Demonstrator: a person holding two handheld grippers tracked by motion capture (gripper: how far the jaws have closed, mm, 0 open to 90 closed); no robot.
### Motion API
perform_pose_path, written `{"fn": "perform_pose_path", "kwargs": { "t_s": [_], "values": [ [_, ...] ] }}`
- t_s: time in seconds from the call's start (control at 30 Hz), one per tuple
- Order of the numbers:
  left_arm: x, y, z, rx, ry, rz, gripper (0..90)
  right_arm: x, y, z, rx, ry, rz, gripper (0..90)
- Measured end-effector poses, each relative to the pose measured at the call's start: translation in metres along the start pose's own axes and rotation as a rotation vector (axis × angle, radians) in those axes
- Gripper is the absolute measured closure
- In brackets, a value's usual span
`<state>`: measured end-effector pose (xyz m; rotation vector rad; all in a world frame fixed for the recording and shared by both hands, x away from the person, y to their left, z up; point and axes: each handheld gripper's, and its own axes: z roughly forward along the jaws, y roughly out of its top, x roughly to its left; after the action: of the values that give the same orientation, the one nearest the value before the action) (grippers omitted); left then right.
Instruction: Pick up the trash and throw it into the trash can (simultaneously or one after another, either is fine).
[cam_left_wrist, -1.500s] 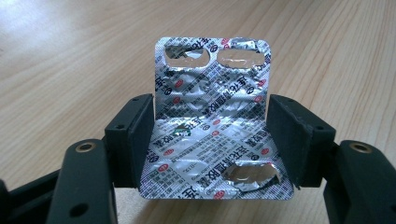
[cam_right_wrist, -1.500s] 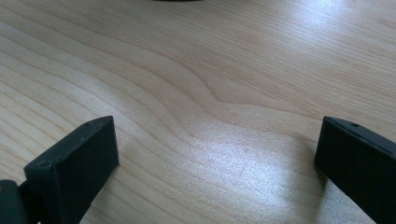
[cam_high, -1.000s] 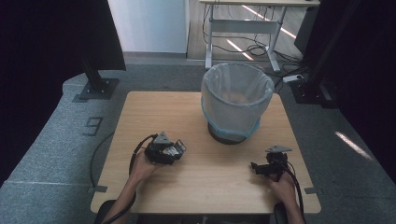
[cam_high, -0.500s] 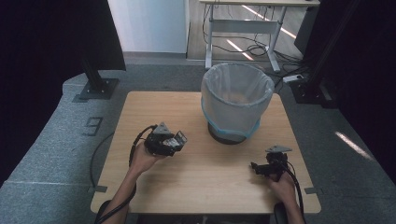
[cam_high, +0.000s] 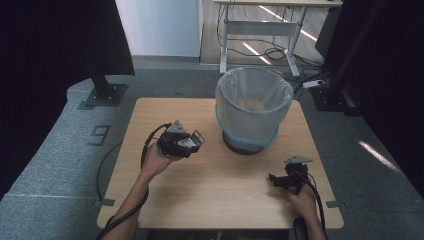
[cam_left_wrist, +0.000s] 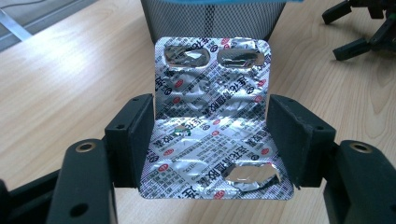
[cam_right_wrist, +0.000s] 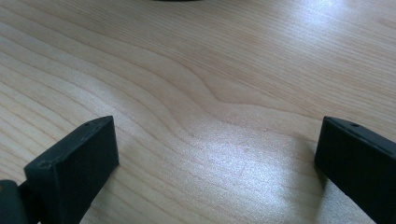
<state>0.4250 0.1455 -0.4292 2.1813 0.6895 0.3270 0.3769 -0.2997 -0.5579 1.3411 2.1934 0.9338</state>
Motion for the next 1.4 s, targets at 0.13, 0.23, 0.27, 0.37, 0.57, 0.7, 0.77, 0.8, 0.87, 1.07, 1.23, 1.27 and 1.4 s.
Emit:
{"fn": "perform_pose_path", "kwargs": {
  "t_s": [0.13,0.23,0.27,0.37,0.57,0.7,0.77,0.8,0.87,1.07,1.23,1.27,1.4],
  "values": [
    [0.000,0.008,-0.004,-0.004,0.004,0.005,34.1,0.000,0.000,0.000,0.001,0.000,-0.002,0.0],
    [0.001,0.015,-0.007,-0.007,0.006,0.009,34.1,0.000,0.000,0.000,0.000,0.000,-0.003,0.0],
    [0.001,0.018,-0.008,-0.005,0.008,0.012,34.1,0.000,0.000,0.000,0.001,-0.001,-0.003,0.0],
    [0.000,0.025,-0.012,-0.004,0.015,0.019,34.1,0.000,0.000,0.000,0.001,0.000,-0.003,0.0],
    [0.001,0.040,-0.020,-0.011,0.019,0.024,34.1,0.000,0.000,0.000,0.002,0.001,-0.003,0.0],
    [0.003,0.049,-0.025,-0.015,0.013,0.023,34.1,0.000,0.000,0.000,0.000,-0.001,-0.002,0.0],
    [0.004,0.054,-0.028,-0.014,0.016,0.023,34.1,0.000,0.000,0.000,0.000,0.000,-0.002,0.0],
    [0.004,0.056,-0.029,-0.014,0.016,0.024,34.1,0.000,0.000,0.000,0.000,-0.001,-0.002,0.0],
    [0.005,0.061,-0.032,-0.018,0.017,0.023,34.1,0.000,0.000,0.000,0.003,0.001,-0.001,0.0],
    [0.008,0.077,-0.042,-0.034,0.021,0.020,34.1,0.000,0.000,0.000,0.002,0.000,-0.003,0.0],
    [0.011,0.089,-0.049,-0.041,0.018,0.013,34.1,0.000,0.000,0.000,0.002,0.000,-0.003,0.0],
    [0.012,0.092,-0.049,-0.043,0.017,0.009,34.1,0.000,0.000,0.000,0.002,0.000,-0.003,0.0],
    [0.014,0.102,-0.053,-0.046,0.017,0.008,34.1,0.000,0.000,0.000,0.002,0.000,-0.003,0.0]
  ]
}}
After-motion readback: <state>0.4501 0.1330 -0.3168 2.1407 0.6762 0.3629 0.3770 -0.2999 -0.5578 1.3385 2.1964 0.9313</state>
